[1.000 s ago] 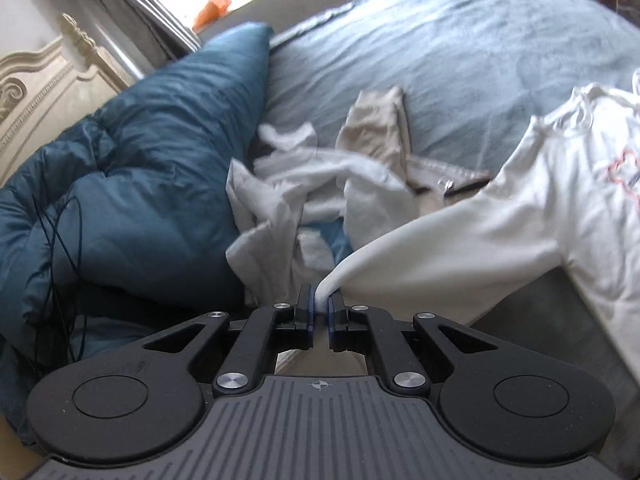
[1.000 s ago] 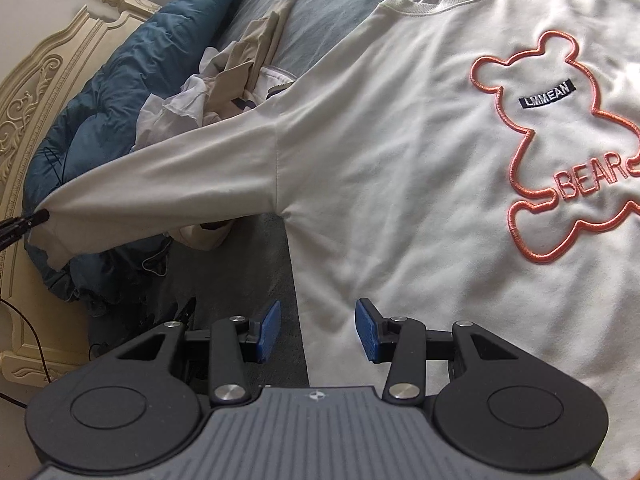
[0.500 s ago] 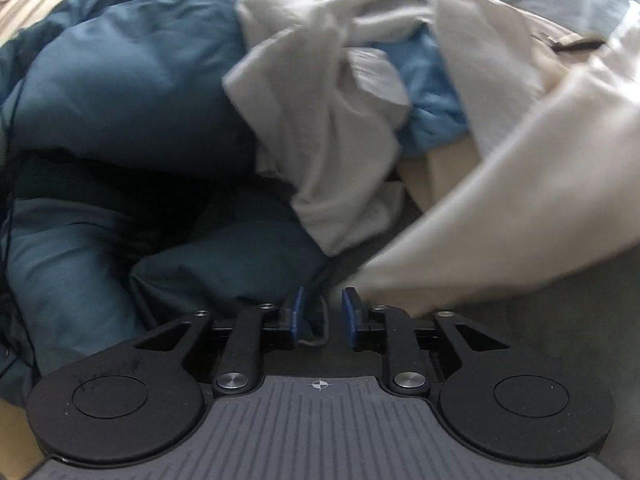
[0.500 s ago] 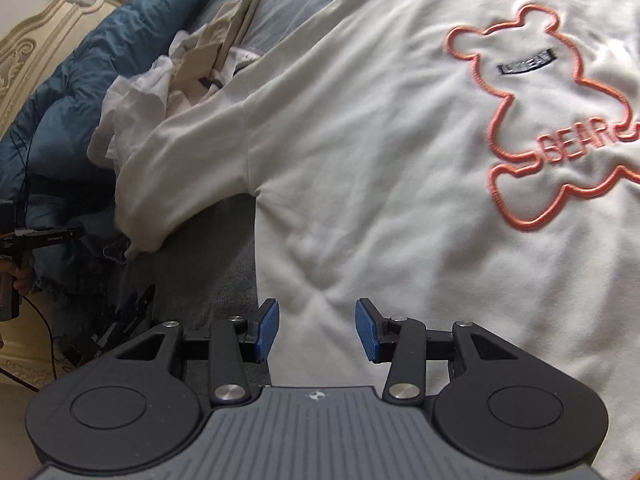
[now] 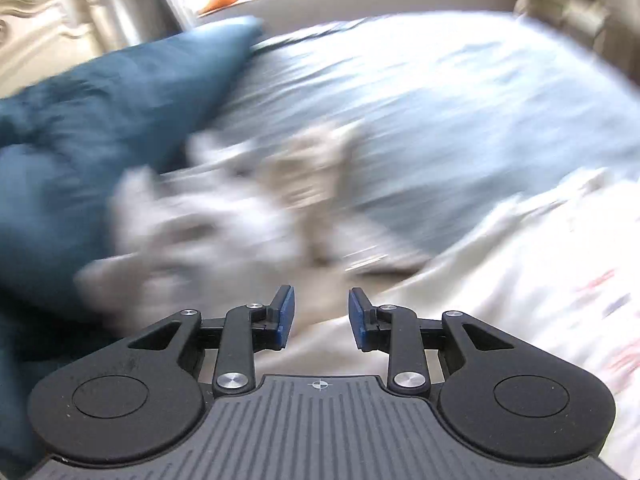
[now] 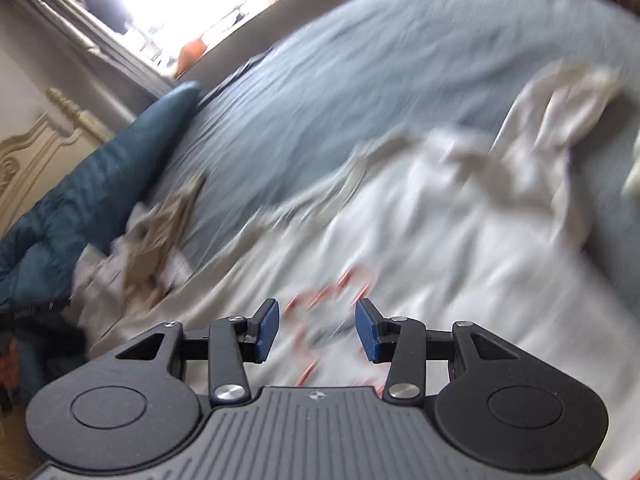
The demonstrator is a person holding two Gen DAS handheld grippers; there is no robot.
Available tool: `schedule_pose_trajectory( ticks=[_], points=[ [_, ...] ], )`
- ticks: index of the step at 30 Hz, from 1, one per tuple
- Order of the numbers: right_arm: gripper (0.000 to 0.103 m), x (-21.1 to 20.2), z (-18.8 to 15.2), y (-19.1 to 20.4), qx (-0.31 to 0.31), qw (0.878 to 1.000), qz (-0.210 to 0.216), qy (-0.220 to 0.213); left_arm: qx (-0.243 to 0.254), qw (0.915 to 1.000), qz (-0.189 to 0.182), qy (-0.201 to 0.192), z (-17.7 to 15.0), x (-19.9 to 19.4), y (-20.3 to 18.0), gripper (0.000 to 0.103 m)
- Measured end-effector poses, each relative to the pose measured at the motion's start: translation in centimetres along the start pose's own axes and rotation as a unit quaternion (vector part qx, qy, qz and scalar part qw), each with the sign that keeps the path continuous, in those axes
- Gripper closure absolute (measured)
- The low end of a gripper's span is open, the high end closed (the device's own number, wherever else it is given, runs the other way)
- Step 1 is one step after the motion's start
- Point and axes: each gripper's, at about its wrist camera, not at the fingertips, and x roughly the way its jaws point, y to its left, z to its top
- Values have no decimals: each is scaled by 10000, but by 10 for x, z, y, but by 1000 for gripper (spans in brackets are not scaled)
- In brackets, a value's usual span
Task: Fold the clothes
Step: 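Grasp the ribbed cuff with the right gripper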
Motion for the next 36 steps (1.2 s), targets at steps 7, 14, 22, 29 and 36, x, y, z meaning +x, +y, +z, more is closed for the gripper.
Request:
schedule_pose_trajectory(
  ticks=[7, 14, 22, 29, 36],
  points=[
    [44, -6, 183, -120, -519, 9925, -1106, 99, -664, 9858, -1537, 119, -9, 90, -215, 72],
    [36, 94, 277, -258, -21, 9838, -1261, 1273, -580, 9803, -1869, 281, -13, 170, -372, 72],
    [30, 164, 265, -331, -10, 9763, -1114, 1853, -161, 9905, -1344, 230, -17, 204, -412, 72],
    [98, 117, 259, -320, -667, 9820, -772, 1592, -52, 9925, -1201, 218, -16, 209, -419, 72],
    [98, 37, 284, -321, -941, 9869, -1237, 427, 18, 9941, -1063, 219, -15, 212, -425, 72]
  ],
)
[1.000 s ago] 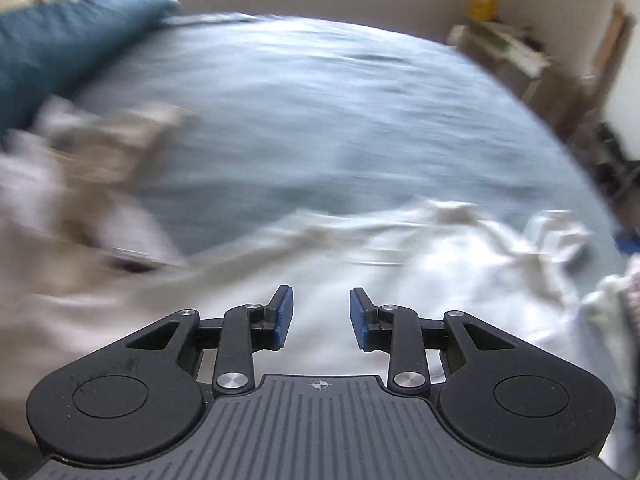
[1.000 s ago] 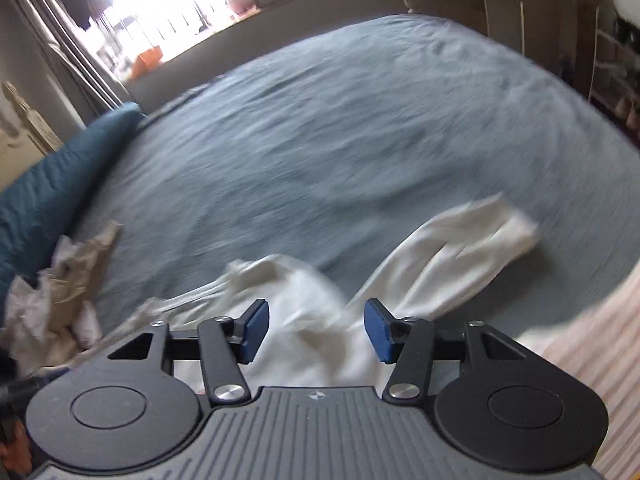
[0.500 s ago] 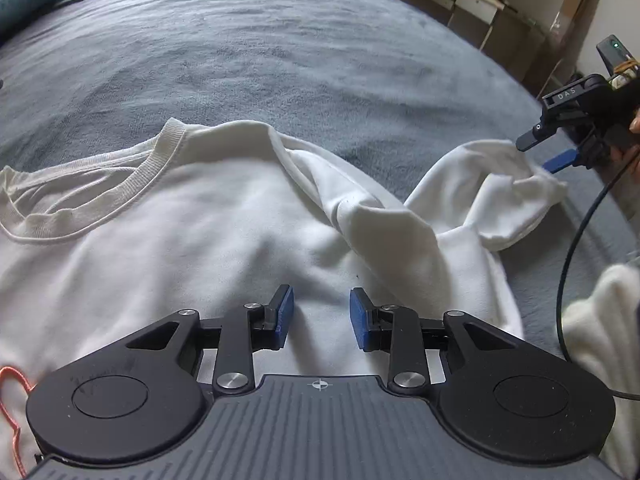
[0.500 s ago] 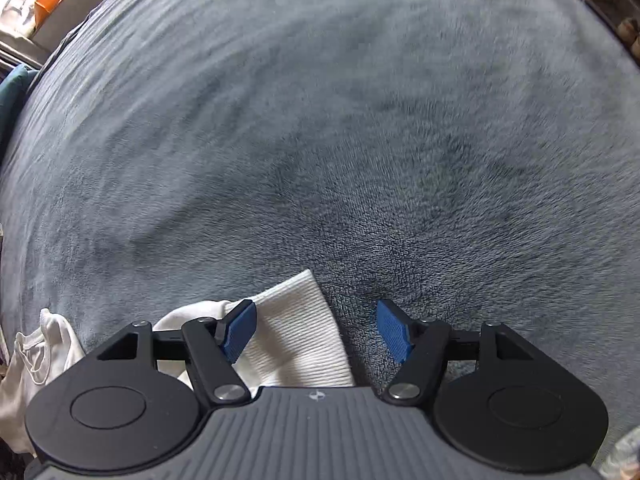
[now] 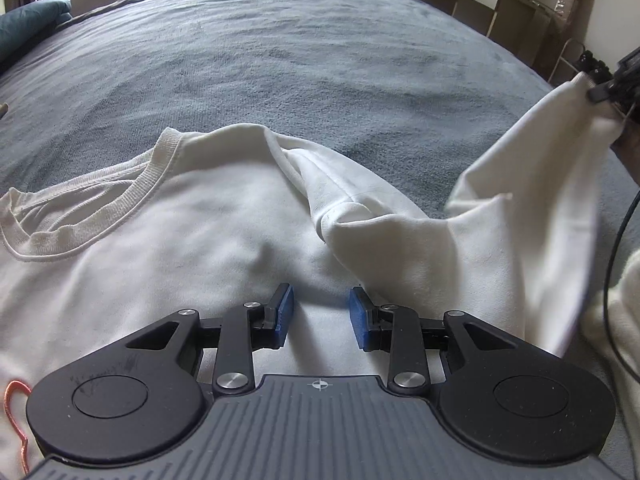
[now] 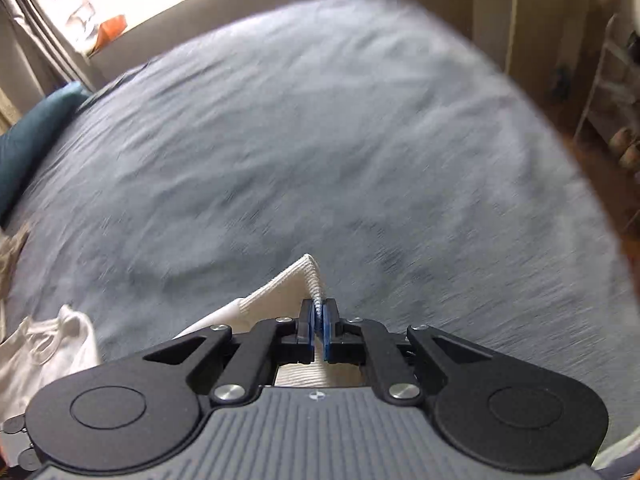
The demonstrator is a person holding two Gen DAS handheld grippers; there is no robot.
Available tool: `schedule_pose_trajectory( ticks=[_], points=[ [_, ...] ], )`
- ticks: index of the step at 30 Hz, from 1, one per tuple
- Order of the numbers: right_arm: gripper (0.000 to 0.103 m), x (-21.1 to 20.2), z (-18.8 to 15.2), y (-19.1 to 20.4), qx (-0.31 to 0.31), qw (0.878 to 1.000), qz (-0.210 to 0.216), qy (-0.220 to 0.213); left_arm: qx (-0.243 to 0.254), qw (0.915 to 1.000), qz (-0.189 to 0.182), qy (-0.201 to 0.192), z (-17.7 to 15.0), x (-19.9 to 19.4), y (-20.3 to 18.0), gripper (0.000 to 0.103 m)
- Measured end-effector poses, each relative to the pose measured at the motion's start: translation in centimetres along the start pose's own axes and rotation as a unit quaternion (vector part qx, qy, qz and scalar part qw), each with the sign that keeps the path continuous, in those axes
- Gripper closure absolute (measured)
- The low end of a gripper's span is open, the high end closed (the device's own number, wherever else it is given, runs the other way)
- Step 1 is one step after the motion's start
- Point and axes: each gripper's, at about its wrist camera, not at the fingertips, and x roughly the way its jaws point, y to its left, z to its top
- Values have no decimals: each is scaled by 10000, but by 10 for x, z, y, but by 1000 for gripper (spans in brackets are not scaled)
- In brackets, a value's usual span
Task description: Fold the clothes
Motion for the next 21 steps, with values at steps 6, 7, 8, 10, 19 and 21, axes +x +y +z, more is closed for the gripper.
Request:
schedule_pose_trajectory(
  ticks=[6, 7, 8, 10, 19, 21],
  points=[
    [99, -18, 0, -32, 122, 9969, -776, -58, 94, 9999, 116, 13, 1, 0, -3, 72],
    [99, -22, -2, -38, 165, 9958, -894, -100, 104, 9999, 136, 13, 1, 0, -3, 72],
    [99, -27, -3, -45, 207, 9947, -997, -139, 113, 9998, 156, 15, 1, 0, -4, 72],
    [99, -37, -5, -57, 322, 9919, -1214, -181, 151, 9997, 199, 13, 2, 0, -6, 72],
    [99, -18, -23, -110, 638, 9794, -1906, 167, 620, 9968, 501, -51, 3, -1, -21, 71],
    [100, -12, -25, -115, 680, 9791, -1906, 185, 741, 9953, 606, -106, 6, -3, -26, 71]
  ],
)
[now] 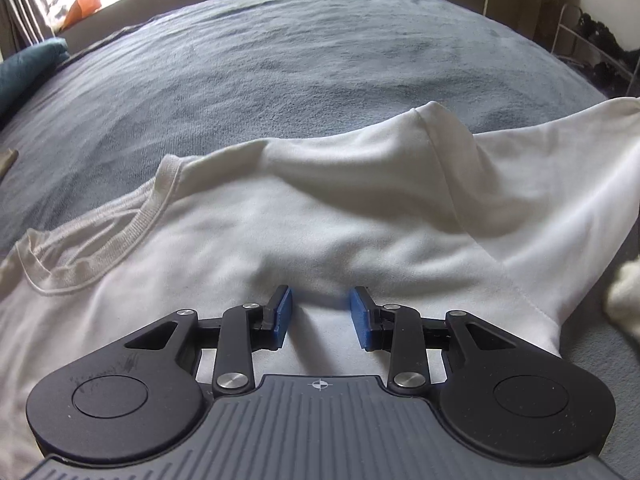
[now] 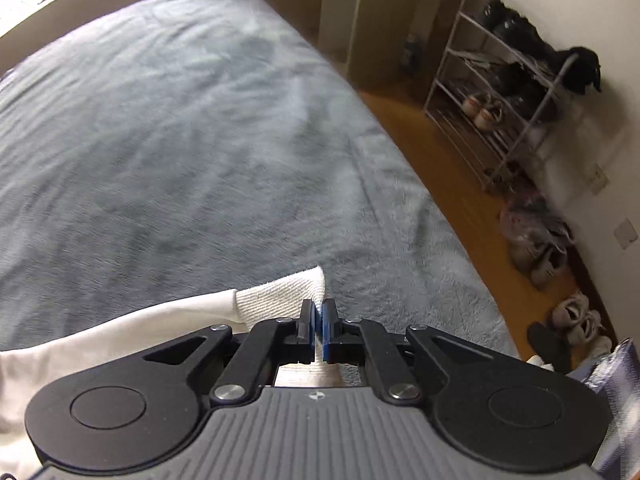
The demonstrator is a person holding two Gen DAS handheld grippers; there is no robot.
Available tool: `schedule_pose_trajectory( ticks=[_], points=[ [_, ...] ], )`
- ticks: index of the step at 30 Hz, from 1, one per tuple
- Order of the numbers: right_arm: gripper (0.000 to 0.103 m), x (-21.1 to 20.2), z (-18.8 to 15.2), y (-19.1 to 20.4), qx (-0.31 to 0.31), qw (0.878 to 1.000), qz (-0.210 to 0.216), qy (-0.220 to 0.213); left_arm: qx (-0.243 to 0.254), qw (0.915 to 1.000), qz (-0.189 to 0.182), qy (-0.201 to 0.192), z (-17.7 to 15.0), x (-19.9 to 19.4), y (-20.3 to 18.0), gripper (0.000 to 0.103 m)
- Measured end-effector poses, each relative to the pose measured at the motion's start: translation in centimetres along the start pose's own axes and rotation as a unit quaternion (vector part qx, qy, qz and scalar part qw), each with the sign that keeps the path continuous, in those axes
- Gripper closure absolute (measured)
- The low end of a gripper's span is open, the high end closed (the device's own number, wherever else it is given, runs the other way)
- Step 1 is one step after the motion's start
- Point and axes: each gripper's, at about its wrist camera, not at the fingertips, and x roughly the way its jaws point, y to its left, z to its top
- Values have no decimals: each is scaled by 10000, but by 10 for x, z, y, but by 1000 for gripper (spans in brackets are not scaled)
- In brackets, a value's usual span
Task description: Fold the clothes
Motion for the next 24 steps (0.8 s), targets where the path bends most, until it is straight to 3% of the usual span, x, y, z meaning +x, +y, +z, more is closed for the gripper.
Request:
schedule_pose_trajectory(
  ticks=[2, 7, 9, 12, 16, 17, 18, 19, 22, 24],
  points=[
    [100, 6, -1, -2, 52, 10000, 33, -3, 29, 9998, -53, -184, 8, -4, -4, 71],
    [100, 3, -2, -4, 182, 9996, 185, -120, 468, 9953, -614, -591, 47, 11, -39, 71],
    [100, 1, -3, -5, 184, 9995, 205, -161, 363, 9955, -735, -478, 64, 35, -48, 71],
    [100, 6, -5, -6, 205, 9995, 221, -133, -195, 9962, -792, -300, 79, 68, -46, 70],
    [97, 14, -7, -15, 495, 9978, 433, -21, -546, 9940, -870, -371, 86, 64, -42, 69],
    [88, 14, -7, -17, 582, 9974, 412, -52, -607, 9928, -948, -403, 84, 56, -38, 69],
    [81, 9, -7, -20, 676, 9968, 381, -181, -669, 9914, -1034, -435, 81, 47, -34, 69],
    [65, 1, -8, -22, 776, 9956, 362, -385, -716, 9902, -1113, -444, 77, 38, -30, 69],
    [61, -32, -9, -23, 1042, 9881, 416, -1052, -822, 9879, -1255, -406, 60, 7, -13, 69],
    [61, -64, -9, -7, 919, 9821, 718, -1482, -894, 9874, -1246, -395, 44, -16, 1, 69]
  ],
)
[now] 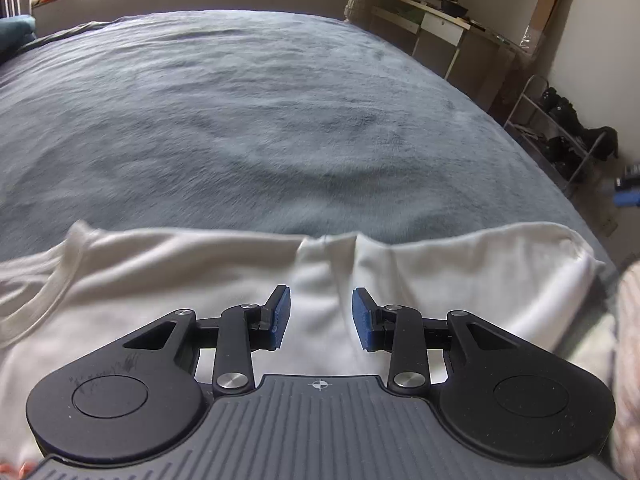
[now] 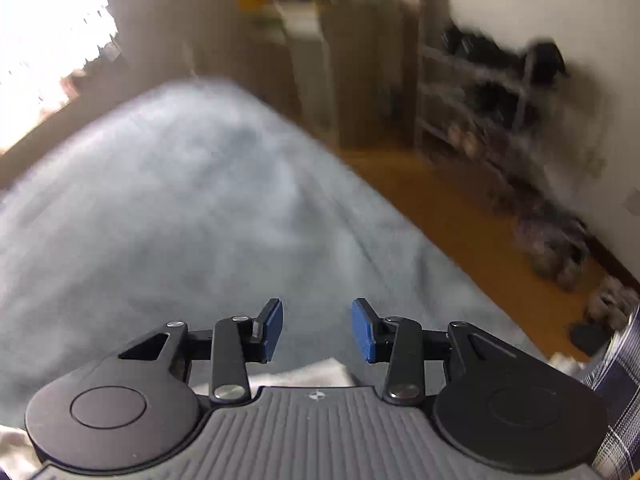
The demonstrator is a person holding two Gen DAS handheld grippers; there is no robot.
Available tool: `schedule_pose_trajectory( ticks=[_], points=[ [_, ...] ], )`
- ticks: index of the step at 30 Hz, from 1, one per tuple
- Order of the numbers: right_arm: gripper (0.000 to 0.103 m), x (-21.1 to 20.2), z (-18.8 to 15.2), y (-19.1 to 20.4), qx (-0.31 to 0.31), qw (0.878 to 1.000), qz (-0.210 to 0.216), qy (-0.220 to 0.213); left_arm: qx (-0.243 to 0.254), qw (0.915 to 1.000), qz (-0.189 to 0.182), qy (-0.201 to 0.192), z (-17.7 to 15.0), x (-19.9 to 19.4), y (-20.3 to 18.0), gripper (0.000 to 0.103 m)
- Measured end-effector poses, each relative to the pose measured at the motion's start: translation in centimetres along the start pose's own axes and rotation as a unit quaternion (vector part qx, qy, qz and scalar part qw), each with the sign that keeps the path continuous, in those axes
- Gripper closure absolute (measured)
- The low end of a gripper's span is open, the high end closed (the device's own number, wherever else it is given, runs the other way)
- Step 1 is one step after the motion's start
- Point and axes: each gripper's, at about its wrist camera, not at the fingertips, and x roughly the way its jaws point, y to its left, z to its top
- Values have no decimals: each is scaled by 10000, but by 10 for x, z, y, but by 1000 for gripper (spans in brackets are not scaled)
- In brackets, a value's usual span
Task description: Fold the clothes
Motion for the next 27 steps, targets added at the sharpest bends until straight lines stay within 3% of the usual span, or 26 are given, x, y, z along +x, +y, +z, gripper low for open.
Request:
schedule_pose_trajectory(
  ticks=[3, 5, 7, 10, 13, 16, 18, 21, 22, 23, 25, 27],
  points=[
    [63, -43, 4, 57, -431, 9948, 863, -327, -78, 9997, 243, -2, -17, -37, 26, 69],
    [65, -64, 4, 105, -693, 9827, 1694, -275, -97, 9981, 601, 12, -23, -54, 47, 69],
    [69, -68, -2, 159, -918, 9646, 2469, 148, -25, 9951, 993, 36, -27, -63, 67, 69],
    [76, -46, -22, 241, -1512, 9320, 3071, 1193, -4, 9892, 1458, 121, -31, -64, 98, 69],
    [84, 13, -73, 304, -2556, 9017, 2568, 2359, -5, 9820, 1873, 237, -37, -55, 123, 69],
    [90, 70, -128, 327, -3036, 8804, 1846, 3139, -252, 9785, 2022, 328, -50, -50, 145, 69],
    [96, 93, -151, 327, -3238, 8819, 1392, 3131, -355, 9779, 2025, 374, -62, -49, 159, 69],
    [98, 95, -139, 310, -2225, 9214, 1319, 2900, -486, 9815, 1842, 186, -71, -55, 171, 68],
    [97, 82, -133, 310, -2135, 9345, 1226, 2571, -498, 9827, 1780, 139, -70, -58, 173, 68],
    [91, 66, -129, 316, -2272, 9401, 1184, 2249, -511, 9837, 1720, 114, -71, -62, 175, 68],
    [91, 39, -131, 338, -2613, 9346, 1426, 1945, -538, 9856, 1599, 75, -71, -69, 178, 68],
    [91, 27, -148, 373, -2899, 9151, 1897, 2063, -570, 9872, 1487, 61, -72, -76, 182, 68]
  ],
)
